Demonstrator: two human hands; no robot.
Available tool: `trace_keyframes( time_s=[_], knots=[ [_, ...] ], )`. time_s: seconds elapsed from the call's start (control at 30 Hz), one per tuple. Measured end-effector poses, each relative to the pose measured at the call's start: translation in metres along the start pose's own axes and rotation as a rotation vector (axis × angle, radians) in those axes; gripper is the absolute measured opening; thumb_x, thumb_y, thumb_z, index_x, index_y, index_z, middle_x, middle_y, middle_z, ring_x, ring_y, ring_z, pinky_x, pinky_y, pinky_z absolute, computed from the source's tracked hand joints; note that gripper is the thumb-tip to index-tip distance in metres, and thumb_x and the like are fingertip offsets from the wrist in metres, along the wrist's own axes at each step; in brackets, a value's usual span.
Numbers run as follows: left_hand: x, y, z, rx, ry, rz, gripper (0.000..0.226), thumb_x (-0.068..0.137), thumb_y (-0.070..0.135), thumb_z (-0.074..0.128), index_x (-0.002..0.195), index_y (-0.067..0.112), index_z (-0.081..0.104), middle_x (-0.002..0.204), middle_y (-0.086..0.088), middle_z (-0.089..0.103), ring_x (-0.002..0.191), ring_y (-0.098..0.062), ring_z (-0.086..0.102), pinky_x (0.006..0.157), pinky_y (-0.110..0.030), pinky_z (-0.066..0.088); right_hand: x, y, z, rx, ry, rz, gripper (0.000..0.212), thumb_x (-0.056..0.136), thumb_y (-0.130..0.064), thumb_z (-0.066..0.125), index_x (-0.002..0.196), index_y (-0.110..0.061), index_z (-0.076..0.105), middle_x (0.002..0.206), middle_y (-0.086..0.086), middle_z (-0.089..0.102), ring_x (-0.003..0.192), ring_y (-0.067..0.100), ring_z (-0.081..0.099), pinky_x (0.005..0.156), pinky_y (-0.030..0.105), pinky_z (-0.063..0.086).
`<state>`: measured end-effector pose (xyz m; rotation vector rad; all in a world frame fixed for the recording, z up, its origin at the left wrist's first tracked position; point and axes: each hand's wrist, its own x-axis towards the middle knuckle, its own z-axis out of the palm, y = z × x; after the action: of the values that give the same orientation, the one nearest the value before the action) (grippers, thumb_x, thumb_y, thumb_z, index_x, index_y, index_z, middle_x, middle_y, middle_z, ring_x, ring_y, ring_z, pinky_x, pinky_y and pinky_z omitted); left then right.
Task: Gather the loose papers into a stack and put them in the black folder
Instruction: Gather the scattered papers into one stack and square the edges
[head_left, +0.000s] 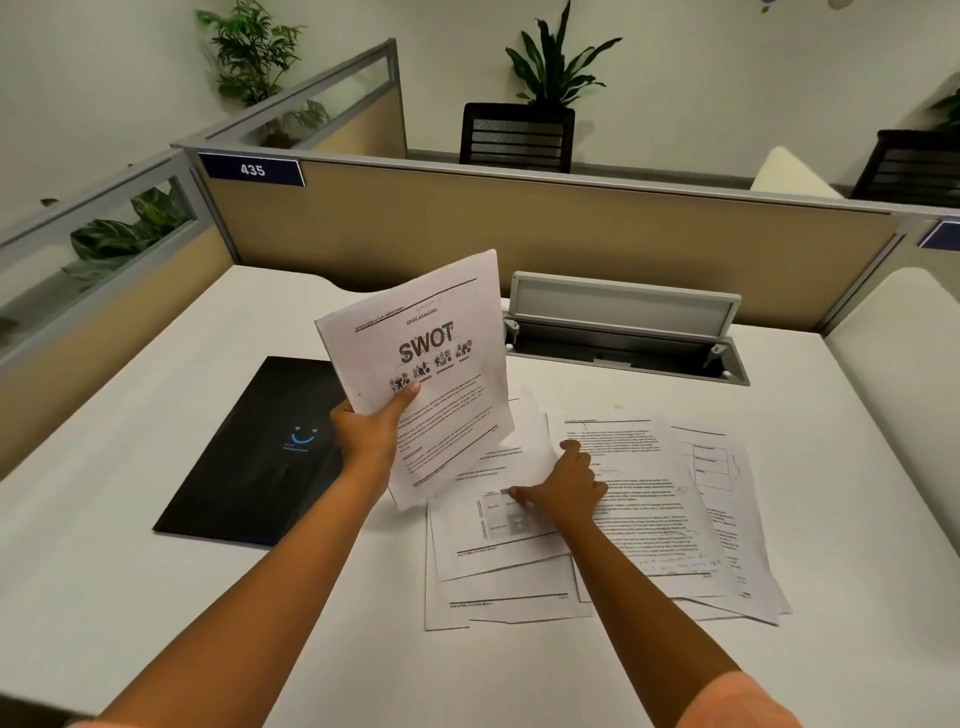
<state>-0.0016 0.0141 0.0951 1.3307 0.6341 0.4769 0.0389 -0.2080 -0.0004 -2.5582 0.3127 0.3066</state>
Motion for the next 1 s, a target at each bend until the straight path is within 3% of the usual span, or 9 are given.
trace_keyframes(
  time_s=[0.1, 0.2, 0.23, 0.33, 0.5, 0.73, 0.87, 1.0],
  knots=[
    [0.000, 0.002, -0.003, -0.027, 0.013, -0.025, 0.033, 0.068, 0.024, 0.089, 0.091, 0.025, 0.065, 0.081, 0.008, 0.076, 0.069, -0.008, 0.074, 0.048, -0.022, 0.055, 0.002, 0.000, 0.001, 0.072, 0.018, -0.005, 0.090, 0.060, -0.046, 0.088, 0.129, -0.019, 0.037, 0.121, 0.004, 0.063, 0.114, 0.028, 0.062, 0.103, 0.044, 0.032],
    [0.002, 0.001, -0.004, -0.027, 0.016, -0.050, 0.038, 0.068, 0.025, 0.089, 0.098, 0.019, 0.066, 0.087, 0.005, 0.075, 0.070, -0.010, 0.074, 0.050, -0.024, 0.057, 0.005, 0.006, -0.004, 0.064, 0.077, -0.051, 0.046, 0.083, -0.045, 0.070, 0.117, -0.018, 0.056, 0.114, 0.004, 0.070, 0.106, 0.028, 0.064, 0.098, 0.040, 0.032],
    [0.002, 0.000, -0.004, -0.025, 0.017, -0.054, 0.038, 0.068, 0.025, 0.089, 0.098, 0.019, 0.066, 0.086, 0.006, 0.076, 0.071, -0.010, 0.074, 0.050, -0.025, 0.057, 0.006, 0.010, -0.006, 0.072, 0.088, -0.050, 0.039, 0.088, -0.046, 0.063, 0.115, -0.018, 0.061, 0.115, 0.005, 0.070, 0.106, 0.029, 0.064, 0.098, 0.041, 0.033],
    [0.002, -0.001, 0.000, -0.025, 0.004, -0.060, 0.034, 0.068, 0.026, 0.089, 0.093, 0.024, 0.067, 0.082, 0.008, 0.076, 0.070, -0.010, 0.074, 0.049, -0.025, 0.057, 0.012, 0.030, -0.019, 0.147, 0.097, -0.008, 0.042, 0.094, -0.048, 0.055, 0.116, -0.014, 0.065, 0.115, 0.009, 0.070, 0.107, 0.033, 0.063, 0.103, 0.047, 0.036],
    [0.001, -0.004, 0.010, -0.034, -0.014, -0.080, 0.046, 0.066, 0.025, 0.090, 0.104, 0.016, 0.066, 0.087, 0.005, 0.076, 0.073, -0.012, 0.075, 0.050, -0.025, 0.057, 0.025, 0.081, -0.051, 0.206, 0.118, 0.101, 0.046, 0.094, -0.045, 0.056, 0.118, -0.007, 0.064, 0.117, 0.017, 0.068, 0.110, 0.039, 0.061, 0.101, 0.054, 0.045],
    [0.002, -0.010, 0.015, -0.020, -0.006, -0.118, 0.057, 0.063, 0.027, 0.092, 0.110, 0.011, 0.064, 0.092, 0.001, 0.076, 0.072, -0.013, 0.075, 0.053, -0.028, 0.059, 0.034, 0.137, -0.082, 0.004, 0.206, 0.315, 0.053, 0.093, -0.046, 0.058, 0.130, -0.009, 0.058, 0.131, 0.023, 0.050, 0.124, 0.044, 0.047, 0.103, 0.055, 0.039],
    [0.002, -0.012, 0.016, -0.019, -0.011, -0.121, 0.051, 0.063, 0.028, 0.092, 0.105, 0.015, 0.066, 0.085, 0.004, 0.077, 0.071, -0.014, 0.075, 0.051, -0.027, 0.058, 0.033, 0.149, -0.085, -0.008, 0.196, 0.322, 0.054, 0.085, -0.045, 0.069, 0.126, -0.011, 0.059, 0.128, 0.020, 0.048, 0.117, 0.042, 0.051, 0.101, 0.052, 0.041],
    [0.001, -0.012, 0.016, -0.007, -0.010, -0.121, 0.047, 0.065, 0.028, 0.091, 0.102, 0.019, 0.064, 0.084, 0.006, 0.076, 0.072, -0.015, 0.075, 0.049, -0.025, 0.057, 0.032, 0.154, -0.086, 0.102, 0.176, 0.263, 0.047, 0.080, -0.035, 0.076, 0.116, -0.008, 0.062, 0.118, 0.016, 0.062, 0.104, 0.036, 0.061, 0.093, 0.046, 0.046]
  ],
)
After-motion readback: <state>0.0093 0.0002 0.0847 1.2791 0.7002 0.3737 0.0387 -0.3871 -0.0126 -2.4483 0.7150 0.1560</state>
